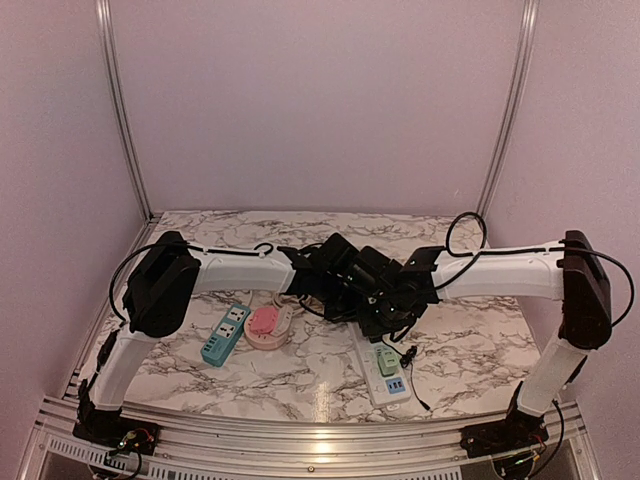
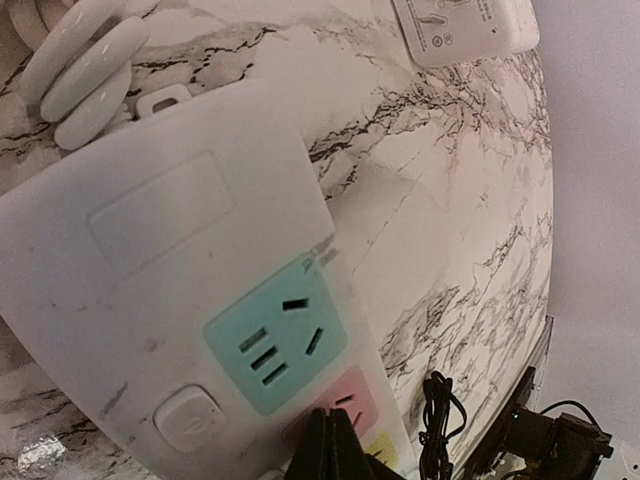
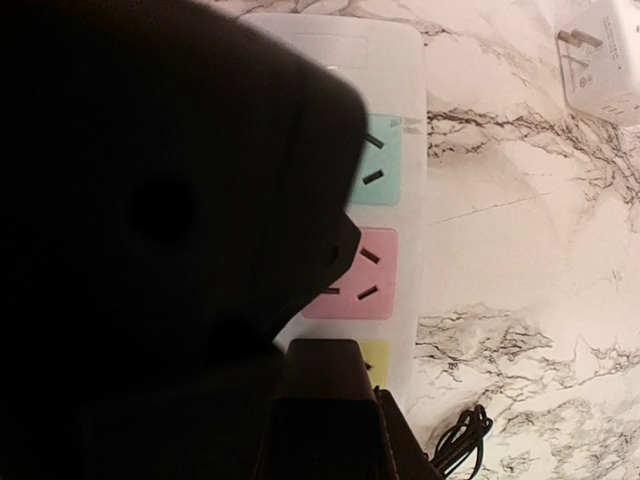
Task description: Pull the plug off the socket
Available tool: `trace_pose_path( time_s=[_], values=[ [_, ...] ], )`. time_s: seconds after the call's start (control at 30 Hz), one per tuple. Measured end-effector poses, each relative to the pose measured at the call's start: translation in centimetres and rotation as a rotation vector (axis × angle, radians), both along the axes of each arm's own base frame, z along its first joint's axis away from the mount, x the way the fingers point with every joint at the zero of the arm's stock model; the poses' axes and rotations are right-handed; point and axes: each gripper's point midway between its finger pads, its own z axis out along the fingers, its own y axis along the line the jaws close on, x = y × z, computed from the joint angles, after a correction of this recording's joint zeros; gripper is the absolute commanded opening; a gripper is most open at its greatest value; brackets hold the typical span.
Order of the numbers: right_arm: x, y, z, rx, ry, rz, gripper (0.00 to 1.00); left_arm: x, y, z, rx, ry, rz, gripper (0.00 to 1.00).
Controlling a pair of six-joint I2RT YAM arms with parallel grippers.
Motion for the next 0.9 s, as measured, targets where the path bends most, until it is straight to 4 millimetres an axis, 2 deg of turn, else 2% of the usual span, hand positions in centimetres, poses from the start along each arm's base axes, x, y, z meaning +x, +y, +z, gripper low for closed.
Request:
trace_pose_path(
  time_s=[0.23, 0.5, 0.73, 0.9],
  values=[
    [0.0, -0.1, 0.2, -0.006, -0.001, -0.001, 0.10, 0.2, 0.1, 0.0, 0.004, -0.006, 0.007, 0.00],
    [0.2, 0.0, 1.5, -0.013, -0.017, -0.003, 0.10, 0.3, 0.1, 0.0, 0.006, -0.009, 0.016, 0.00],
    [0.6, -0.3, 3.2, -0.002, -0.062, -0.014, 0.10, 0.4, 0.2, -0.1, 0.010, -0.014, 0.022, 0.00],
    [1.2, -1.0, 5.2, 0.042, -0.094, -0.037, 0.10, 0.4, 0.1, -0.1, 0.011, -0.016, 0.022, 0.00]
  ],
)
